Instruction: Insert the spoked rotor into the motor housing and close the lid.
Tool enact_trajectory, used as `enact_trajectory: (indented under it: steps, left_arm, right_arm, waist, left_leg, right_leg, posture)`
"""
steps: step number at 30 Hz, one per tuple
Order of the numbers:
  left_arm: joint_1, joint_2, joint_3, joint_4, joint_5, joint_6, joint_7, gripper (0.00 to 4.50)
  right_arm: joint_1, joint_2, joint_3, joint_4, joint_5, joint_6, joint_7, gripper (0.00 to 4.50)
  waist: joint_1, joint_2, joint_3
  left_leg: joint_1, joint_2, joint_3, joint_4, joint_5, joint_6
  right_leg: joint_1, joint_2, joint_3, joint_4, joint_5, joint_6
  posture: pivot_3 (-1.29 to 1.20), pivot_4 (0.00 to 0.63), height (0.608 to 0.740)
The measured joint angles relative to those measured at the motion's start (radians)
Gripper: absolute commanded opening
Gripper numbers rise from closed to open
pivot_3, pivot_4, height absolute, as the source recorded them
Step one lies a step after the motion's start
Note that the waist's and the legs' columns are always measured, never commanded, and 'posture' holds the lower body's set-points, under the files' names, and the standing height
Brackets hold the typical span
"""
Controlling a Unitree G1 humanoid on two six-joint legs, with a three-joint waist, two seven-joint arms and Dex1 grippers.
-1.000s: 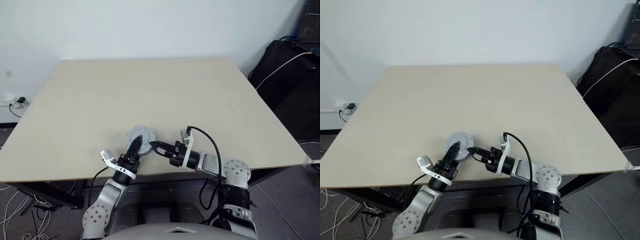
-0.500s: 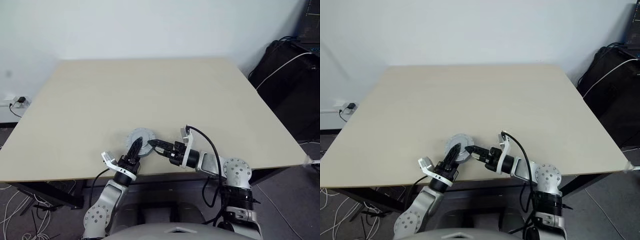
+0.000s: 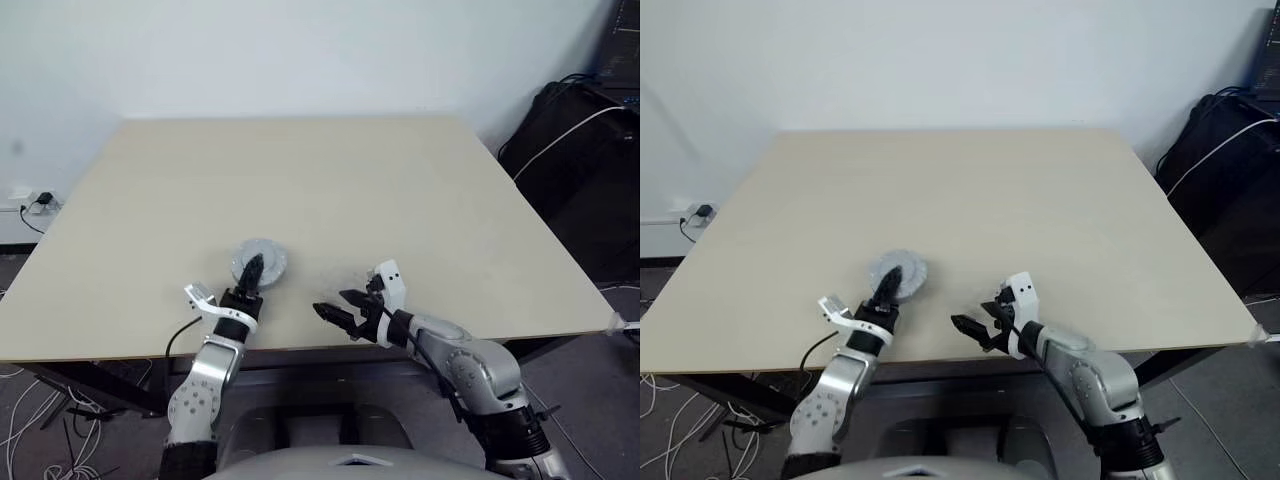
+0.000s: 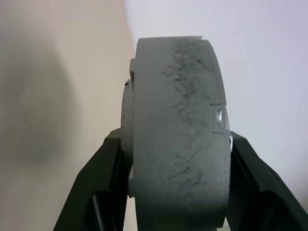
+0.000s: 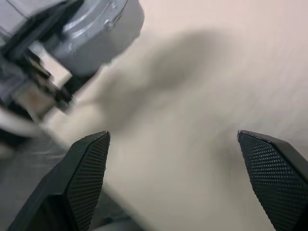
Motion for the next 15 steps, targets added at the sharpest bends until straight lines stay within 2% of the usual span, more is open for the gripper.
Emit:
enact_trajectory:
  steps: [4,7,15]
  left_arm:
    - [-0.115,0.002,0.085,0.1,0.022,-0.031,0.013,2.11]
    - [-0.212,-0.002,0.14,0.209,0.059,-0.061,0.026,2.11]
    - [-0.43,-0.022,0.259,0.493,0.16,-0.096,0.026,2.11]
  right_arm:
    - [0.026,0.004,0.043,0.068,-0.199,-0.261,-0.031,4.5]
    - [0.044,0.014,0.049,0.131,-0.31,-0.407,-0.068,4.5]
    - [0.078,0.054,0.044,0.19,-0.4,-0.505,-0.103,4.5]
  waist:
    - [0.0,-0.006,-0.002]
    - [0.002,-0.011,0.0]
    - [-0.001,-0.017,-0.001]
  left_leg:
    - [0.0,0.0,0.001,0.001,0.003,-0.004]
    - [0.0,-0.001,0.001,0.001,0.006,-0.001]
    - [0.0,-0.001,0.001,0.001,0.006,-0.001]
  right_leg:
    - [0.001,0.0,0.001,0.0,0.0,0.001]
    - [0.001,0.0,0.001,0.0,0.001,0.001]
    - [0.002,0.0,0.001,0.0,0.001,0.001]
  posture:
    - [0.0,0.0,0.74]
    - [0.0,0.0,0.74]
    - [0.0,0.0,0.74]
